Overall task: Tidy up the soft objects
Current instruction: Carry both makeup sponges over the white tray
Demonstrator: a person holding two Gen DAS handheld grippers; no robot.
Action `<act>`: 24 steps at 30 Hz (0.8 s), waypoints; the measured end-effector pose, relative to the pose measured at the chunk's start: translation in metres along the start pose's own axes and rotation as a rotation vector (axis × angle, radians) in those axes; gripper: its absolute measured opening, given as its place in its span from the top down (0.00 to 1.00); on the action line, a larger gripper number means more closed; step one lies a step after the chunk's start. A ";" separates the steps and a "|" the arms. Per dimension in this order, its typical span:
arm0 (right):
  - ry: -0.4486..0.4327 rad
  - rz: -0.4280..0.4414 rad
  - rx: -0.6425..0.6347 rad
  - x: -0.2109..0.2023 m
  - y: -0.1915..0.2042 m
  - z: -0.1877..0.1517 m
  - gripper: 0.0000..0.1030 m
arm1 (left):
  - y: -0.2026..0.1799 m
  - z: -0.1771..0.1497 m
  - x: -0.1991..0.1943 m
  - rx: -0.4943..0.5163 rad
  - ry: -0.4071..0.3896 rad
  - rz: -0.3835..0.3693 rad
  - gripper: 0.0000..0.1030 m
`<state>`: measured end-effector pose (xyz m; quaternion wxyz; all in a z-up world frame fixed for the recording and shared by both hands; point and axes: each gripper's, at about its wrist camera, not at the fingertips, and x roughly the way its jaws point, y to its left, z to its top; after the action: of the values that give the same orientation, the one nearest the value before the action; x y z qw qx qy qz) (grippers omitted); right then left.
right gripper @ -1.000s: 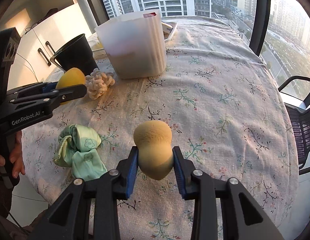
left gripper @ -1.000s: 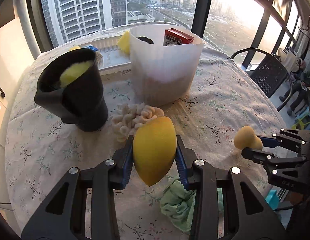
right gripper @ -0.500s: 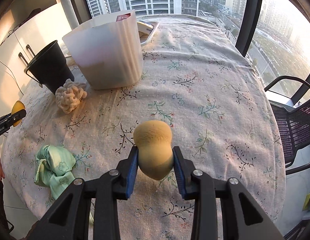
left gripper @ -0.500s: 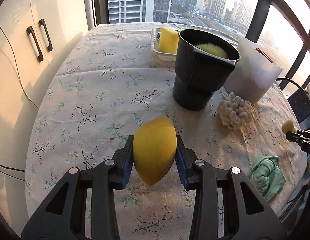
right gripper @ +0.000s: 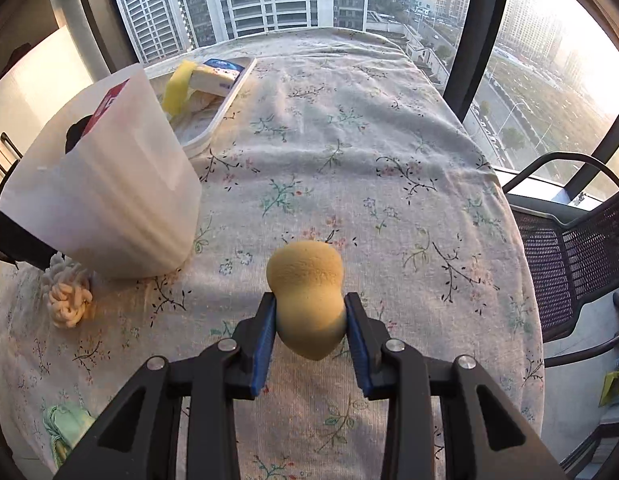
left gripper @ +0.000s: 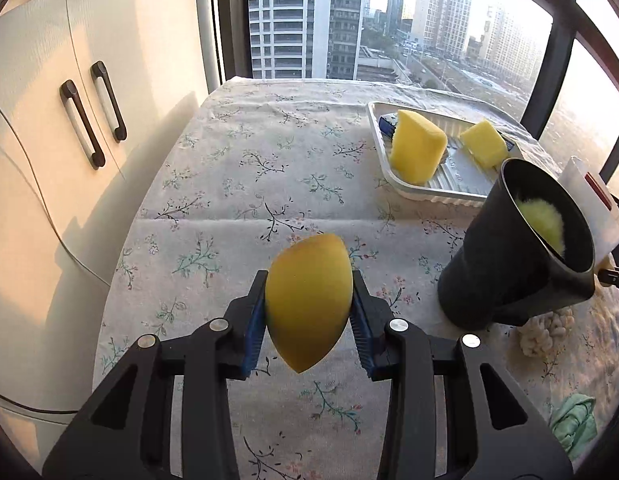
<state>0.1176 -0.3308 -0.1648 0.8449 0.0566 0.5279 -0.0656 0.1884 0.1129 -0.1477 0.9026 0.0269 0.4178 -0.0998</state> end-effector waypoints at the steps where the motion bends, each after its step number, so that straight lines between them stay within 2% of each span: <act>1: 0.003 -0.006 0.000 0.004 -0.002 0.007 0.65 | 0.002 0.006 0.006 0.004 -0.001 0.002 0.66; 5: 0.018 -0.024 0.018 0.024 -0.015 0.038 0.65 | 0.009 0.030 0.034 0.015 0.019 0.029 0.66; 8: 0.012 0.021 0.035 0.029 -0.021 0.063 0.65 | 0.013 0.048 0.054 0.009 0.031 0.017 0.66; 10: -0.003 -0.021 0.021 0.032 -0.021 0.081 0.66 | 0.014 0.061 0.068 0.005 0.034 0.009 0.66; 14: -0.033 -0.011 0.001 0.033 -0.015 0.115 0.67 | 0.008 0.087 0.087 0.004 0.024 -0.027 0.66; 18: -0.057 0.007 -0.043 0.032 0.001 0.144 0.79 | -0.007 0.115 0.102 0.038 0.001 -0.039 0.66; 21: -0.068 0.016 -0.067 0.033 0.010 0.158 0.82 | -0.018 0.133 0.108 0.052 -0.011 -0.063 0.66; 24: -0.017 -0.002 -0.060 0.042 0.009 0.153 0.81 | -0.028 0.141 0.106 0.062 -0.032 -0.082 0.66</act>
<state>0.2723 -0.3496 -0.1357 0.8507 0.0302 0.5223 -0.0513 0.3547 0.0500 -0.1355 0.9031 0.0359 0.4007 -0.1501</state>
